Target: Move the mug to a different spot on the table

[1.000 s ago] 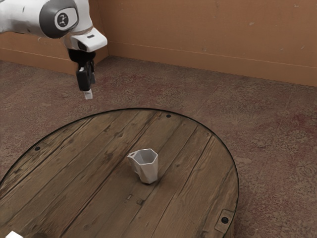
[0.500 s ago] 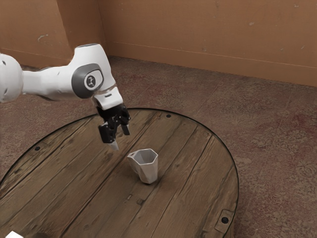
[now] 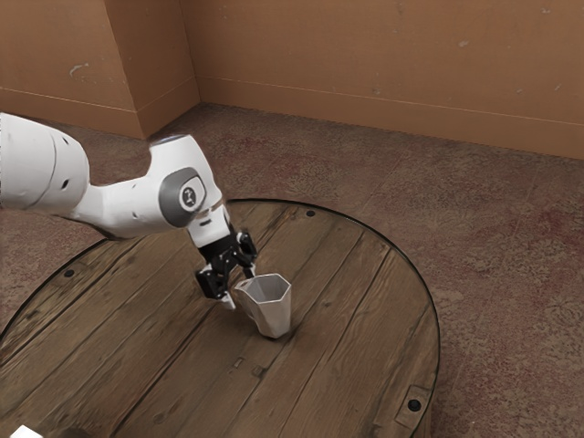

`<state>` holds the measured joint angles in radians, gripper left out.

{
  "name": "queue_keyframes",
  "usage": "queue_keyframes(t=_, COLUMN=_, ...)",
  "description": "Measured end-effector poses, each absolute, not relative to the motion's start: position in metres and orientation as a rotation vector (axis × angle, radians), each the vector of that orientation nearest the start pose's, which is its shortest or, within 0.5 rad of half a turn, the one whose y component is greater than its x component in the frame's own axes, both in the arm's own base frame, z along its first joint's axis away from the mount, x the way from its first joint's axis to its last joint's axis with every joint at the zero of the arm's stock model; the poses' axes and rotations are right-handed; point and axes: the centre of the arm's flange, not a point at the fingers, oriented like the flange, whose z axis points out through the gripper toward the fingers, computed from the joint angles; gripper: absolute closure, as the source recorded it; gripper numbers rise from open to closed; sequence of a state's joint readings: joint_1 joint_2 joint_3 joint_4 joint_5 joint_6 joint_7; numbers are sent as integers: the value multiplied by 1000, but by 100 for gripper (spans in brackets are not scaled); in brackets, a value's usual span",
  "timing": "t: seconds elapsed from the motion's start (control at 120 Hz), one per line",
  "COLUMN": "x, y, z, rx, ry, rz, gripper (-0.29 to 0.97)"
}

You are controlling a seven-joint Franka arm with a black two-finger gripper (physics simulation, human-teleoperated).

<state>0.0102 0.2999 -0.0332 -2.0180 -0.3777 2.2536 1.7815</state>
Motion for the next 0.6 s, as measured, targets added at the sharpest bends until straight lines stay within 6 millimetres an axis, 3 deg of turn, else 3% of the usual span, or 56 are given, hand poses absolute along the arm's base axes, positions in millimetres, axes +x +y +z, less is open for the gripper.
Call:
queue_keyframes(t=0.25, x=596, y=-23, z=281, rx=-2364, ry=2386, rz=-386, gripper=14)
queue_keyframes(t=0.442, x=598, y=-24, z=280, rx=-2338, ry=2396, rz=-425, gripper=52)
queue_keyframes(t=0.6, x=598, y=-24, z=289, rx=-2351, ry=2386, rz=-493, gripper=58)
